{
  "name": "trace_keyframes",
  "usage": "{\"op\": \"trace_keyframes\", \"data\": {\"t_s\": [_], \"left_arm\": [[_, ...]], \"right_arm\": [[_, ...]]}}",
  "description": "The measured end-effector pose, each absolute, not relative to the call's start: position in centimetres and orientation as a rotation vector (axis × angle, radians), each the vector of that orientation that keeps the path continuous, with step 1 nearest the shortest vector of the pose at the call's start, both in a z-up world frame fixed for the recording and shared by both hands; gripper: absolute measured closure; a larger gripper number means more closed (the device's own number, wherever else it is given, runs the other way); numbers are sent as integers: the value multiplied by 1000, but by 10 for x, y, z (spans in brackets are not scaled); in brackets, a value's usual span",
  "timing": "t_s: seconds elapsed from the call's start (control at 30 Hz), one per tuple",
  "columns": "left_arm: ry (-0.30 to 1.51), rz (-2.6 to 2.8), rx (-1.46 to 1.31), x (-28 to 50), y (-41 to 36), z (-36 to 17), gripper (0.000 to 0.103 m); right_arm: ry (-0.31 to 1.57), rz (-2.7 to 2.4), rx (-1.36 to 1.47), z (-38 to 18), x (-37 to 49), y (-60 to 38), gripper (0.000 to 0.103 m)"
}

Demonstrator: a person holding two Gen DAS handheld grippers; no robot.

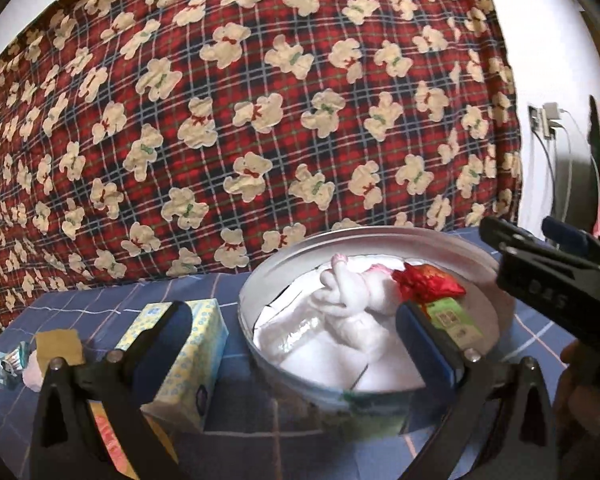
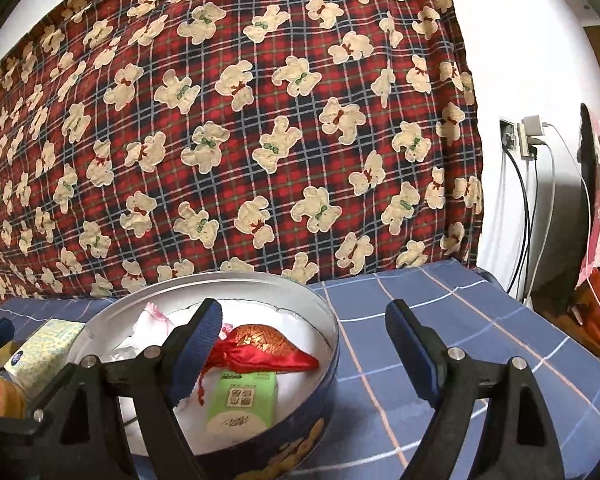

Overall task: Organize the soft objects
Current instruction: 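Withdraw both tools up and away from the cookie tin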

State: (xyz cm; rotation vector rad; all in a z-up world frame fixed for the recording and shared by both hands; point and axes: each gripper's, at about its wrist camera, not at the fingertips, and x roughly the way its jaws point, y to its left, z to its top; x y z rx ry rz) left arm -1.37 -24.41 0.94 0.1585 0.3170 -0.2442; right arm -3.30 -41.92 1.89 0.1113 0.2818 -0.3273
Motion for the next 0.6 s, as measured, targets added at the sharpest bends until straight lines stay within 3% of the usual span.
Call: {"op": "trace_keyframes", "data": {"t_s": [0.6], "left_arm": [[283,-371,177,-75,-195,10,0]], "right_arm": [[259,-339,93,21,-97,-361,17]]}}
